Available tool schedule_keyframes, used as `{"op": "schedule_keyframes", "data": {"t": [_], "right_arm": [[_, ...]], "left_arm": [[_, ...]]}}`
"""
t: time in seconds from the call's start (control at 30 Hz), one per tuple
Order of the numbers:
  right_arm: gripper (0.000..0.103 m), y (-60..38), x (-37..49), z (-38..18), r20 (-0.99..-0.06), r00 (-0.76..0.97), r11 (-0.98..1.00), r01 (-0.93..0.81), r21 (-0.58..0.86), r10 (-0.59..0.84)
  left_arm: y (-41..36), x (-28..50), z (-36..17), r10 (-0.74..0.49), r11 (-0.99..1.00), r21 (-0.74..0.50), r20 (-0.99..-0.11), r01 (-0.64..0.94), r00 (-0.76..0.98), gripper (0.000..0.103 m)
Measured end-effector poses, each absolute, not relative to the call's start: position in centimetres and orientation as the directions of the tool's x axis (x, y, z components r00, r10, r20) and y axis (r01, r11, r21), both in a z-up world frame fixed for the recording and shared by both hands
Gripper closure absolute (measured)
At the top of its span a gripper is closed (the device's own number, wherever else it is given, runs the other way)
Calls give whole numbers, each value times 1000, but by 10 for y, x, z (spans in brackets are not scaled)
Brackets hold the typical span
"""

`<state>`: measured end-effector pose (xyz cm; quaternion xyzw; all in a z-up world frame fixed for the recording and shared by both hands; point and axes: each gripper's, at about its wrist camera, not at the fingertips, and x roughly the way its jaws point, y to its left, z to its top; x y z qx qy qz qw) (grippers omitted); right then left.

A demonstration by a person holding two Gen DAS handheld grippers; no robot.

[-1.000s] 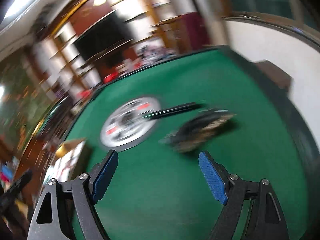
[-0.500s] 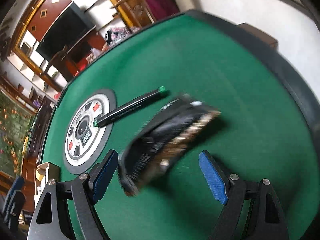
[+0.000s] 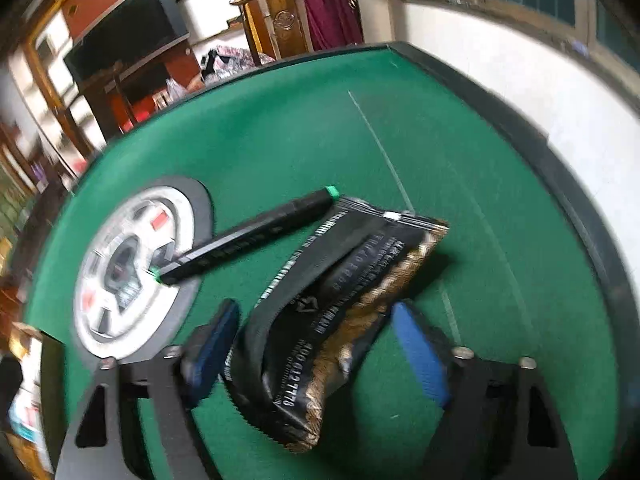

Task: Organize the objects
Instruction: 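Grasp the black bag with the right gripper while the left gripper approaches the marker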

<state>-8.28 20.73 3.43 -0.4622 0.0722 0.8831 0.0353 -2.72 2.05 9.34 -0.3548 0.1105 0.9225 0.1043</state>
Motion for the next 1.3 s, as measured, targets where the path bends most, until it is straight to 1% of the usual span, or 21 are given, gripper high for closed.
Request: {"op": "schedule_keyframes", "data": {"t": [0.07,0.1,0.13,0.17,0.33,0.47,0.57,0.67,0.87,1.3], "right_arm": [[47,215,-80,36,-825,-565,-987,-129,94,-5],[49,220,-77,38,-825,-566,-986,-140,88,6],[57,225,-73,40,-823,-568,-986,-152,72,28],[58,230,-71,41,-821,-569,-984,-165,59,47],[58,263,-52,42,-813,-579,-976,-208,68,67],[56,279,-46,43,-806,-590,-970,-221,104,48],[52,277,-49,40,-803,-593,-971,-218,96,54],[51,274,-51,38,-803,-593,-974,-212,80,63],[49,272,-55,36,-804,-591,-975,-209,73,66],[44,271,-58,34,-805,-590,-974,-211,83,60]], "left_arm": [[24,-28,92,98,-951,150,-680,-269,-727,22],[26,-29,92,90,-949,163,-680,-269,-728,22],[28,-30,92,84,-947,174,-678,-270,-730,22],[29,-31,92,81,-945,180,-677,-271,-732,22],[39,-41,88,64,-937,210,-681,-278,-729,21],[50,-51,82,64,-933,215,-688,-288,-723,22],[62,-60,74,74,-925,220,-695,-309,-715,22],[73,-70,65,85,-916,222,-707,-334,-702,22],[91,-94,47,111,-907,199,-738,-372,-666,22],[102,-124,29,138,-900,169,-763,-401,-632,22]]}}
